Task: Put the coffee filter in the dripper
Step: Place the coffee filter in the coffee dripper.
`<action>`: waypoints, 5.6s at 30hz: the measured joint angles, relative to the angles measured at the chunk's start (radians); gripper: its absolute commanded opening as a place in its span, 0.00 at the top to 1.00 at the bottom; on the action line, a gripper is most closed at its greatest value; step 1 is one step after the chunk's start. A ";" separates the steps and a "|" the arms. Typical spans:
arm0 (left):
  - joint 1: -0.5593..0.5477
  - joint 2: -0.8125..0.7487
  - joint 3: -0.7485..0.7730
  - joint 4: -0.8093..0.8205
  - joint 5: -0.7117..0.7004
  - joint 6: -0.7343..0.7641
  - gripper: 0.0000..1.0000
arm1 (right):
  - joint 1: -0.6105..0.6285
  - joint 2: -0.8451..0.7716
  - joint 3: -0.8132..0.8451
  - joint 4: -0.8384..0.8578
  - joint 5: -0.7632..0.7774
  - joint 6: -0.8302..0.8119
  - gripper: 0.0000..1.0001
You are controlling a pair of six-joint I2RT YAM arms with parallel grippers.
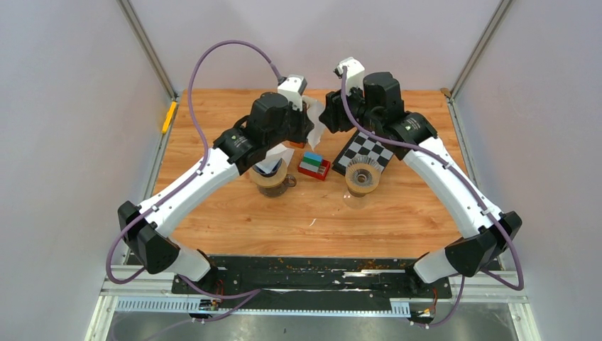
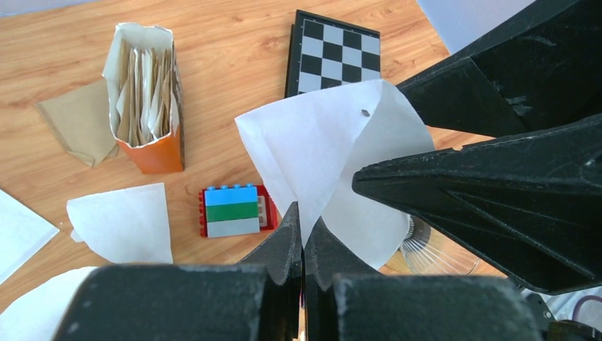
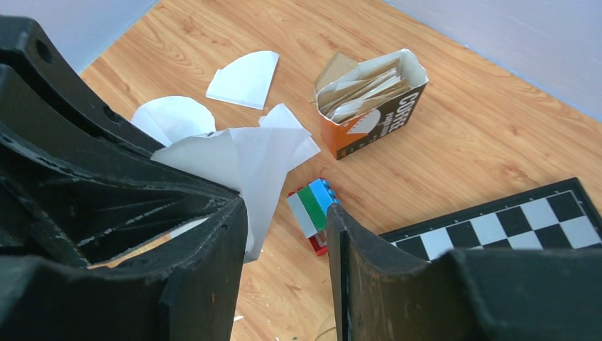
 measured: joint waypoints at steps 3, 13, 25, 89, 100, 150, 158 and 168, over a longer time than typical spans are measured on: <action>0.000 0.000 0.005 0.000 -0.005 0.007 1.00 | 0.009 -0.008 0.000 -0.011 0.033 -0.035 0.55; -0.007 0.000 0.006 0.000 -0.021 0.034 1.00 | 0.086 -0.017 -0.019 -0.018 0.123 -0.138 0.53; -0.017 0.000 0.005 0.000 -0.028 0.058 1.00 | 0.116 -0.019 -0.030 -0.018 0.207 -0.203 0.86; -0.018 -0.032 -0.025 0.047 -0.148 0.249 0.94 | 0.107 -0.058 -0.077 -0.012 0.209 -0.187 1.00; -0.018 -0.033 -0.023 0.027 -0.058 0.289 1.00 | 0.105 -0.068 -0.082 -0.008 0.199 -0.219 0.49; -0.018 0.091 0.107 -0.004 0.133 0.185 0.54 | -0.120 -0.174 -0.209 0.042 0.014 0.035 1.00; -0.018 0.129 0.107 0.004 0.169 0.158 0.60 | -0.128 -0.185 -0.229 0.055 0.006 0.043 1.00; -0.018 0.154 0.107 0.008 0.214 0.147 1.00 | -0.142 -0.193 -0.242 0.064 0.001 0.050 1.00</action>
